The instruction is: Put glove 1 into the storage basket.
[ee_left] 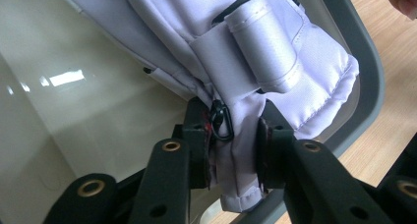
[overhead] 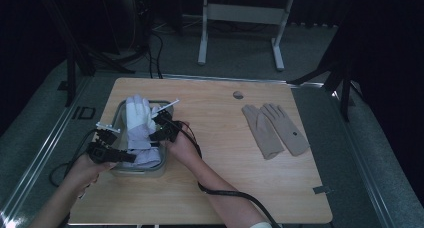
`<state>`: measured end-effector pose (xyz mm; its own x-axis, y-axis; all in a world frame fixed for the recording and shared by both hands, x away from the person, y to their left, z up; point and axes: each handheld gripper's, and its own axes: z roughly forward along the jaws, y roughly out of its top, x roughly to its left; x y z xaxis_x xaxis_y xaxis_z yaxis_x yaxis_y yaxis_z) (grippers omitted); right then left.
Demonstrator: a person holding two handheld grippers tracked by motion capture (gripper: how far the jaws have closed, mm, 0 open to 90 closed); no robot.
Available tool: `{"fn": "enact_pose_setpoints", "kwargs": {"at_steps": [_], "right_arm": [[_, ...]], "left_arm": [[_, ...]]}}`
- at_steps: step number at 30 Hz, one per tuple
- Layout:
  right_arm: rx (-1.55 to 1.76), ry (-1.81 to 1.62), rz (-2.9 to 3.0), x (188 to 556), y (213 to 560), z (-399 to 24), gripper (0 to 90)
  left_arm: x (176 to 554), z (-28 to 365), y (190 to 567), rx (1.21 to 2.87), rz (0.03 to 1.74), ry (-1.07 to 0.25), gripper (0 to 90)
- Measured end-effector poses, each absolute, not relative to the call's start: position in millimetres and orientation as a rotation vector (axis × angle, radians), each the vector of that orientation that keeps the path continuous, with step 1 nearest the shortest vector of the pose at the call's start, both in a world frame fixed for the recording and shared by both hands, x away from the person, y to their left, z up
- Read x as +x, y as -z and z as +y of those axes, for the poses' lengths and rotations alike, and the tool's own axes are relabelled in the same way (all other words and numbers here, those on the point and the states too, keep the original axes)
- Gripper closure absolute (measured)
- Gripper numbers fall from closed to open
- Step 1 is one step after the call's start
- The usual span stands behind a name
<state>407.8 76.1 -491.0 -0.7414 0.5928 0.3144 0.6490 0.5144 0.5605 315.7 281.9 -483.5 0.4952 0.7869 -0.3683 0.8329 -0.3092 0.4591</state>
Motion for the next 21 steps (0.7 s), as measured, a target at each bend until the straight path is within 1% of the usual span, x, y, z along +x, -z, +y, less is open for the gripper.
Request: {"fn": "enact_pose_setpoints", "kwargs": {"at_steps": [1, 6, 8, 9, 10, 11, 15, 16, 17, 18, 19, 20, 21], "right_arm": [[-1.093, 1.039, -2.661, 408, 491, 76, 80.1], [-1.115, 1.015, -2.665, 411, 490, 78, 80.0], [-1.123, 0.997, -2.669, 412, 491, 79, 79.9], [-1.123, 0.997, -2.669, 412, 491, 79, 79.9], [-1.123, 0.977, -2.683, 411, 492, 81, 79.8], [-1.123, 0.977, -2.683, 411, 492, 81, 79.8], [-1.125, 0.934, -2.709, 410, 496, 85, 78.6], [-1.12, 0.933, -2.706, 411, 496, 85, 75.9], [-1.12, 0.933, -2.706, 411, 496, 85, 75.9], [-1.099, 0.917, -2.748, 410, 495, 87, 68.6], [-1.099, 0.917, -2.748, 410, 495, 87, 68.6], [-1.072, 0.92, -2.777, 409, 493, 88, 61.6], [-1.072, 0.92, -2.777, 409, 493, 88, 61.6]], "left_arm": [[316, 281, 484, 2.141, 1.329, 0.097, 70.0], [319, 280, 485, 2.134, 1.351, 0.093, 62.2], [319, 275, 485, 2.185, 1.355, 0.053, 60.7], [319, 275, 485, 2.185, 1.355, 0.053, 58.2], [318, 269, 486, 2.243, 1.353, 0.002, 55.3], [318, 269, 486, 2.243, 1.353, 0.002, 53.2], [318, 266, 488, 2.259, 1.363, -0.023, 53.2], [317, 266, 488, 2.274, 1.358, -0.039, 53.2], [317, 266, 488, 2.274, 1.358, -0.039, 53.1], [317, 265, 488, 2.278, 1.355, -0.055, 52.9], [317, 265, 488, 2.278, 1.355, -0.055, 52.0], [316, 264, 487, 2.267, 1.363, -0.086, 49.8], [316, 264, 487, 2.267, 1.363, -0.086, 48.8]]}}
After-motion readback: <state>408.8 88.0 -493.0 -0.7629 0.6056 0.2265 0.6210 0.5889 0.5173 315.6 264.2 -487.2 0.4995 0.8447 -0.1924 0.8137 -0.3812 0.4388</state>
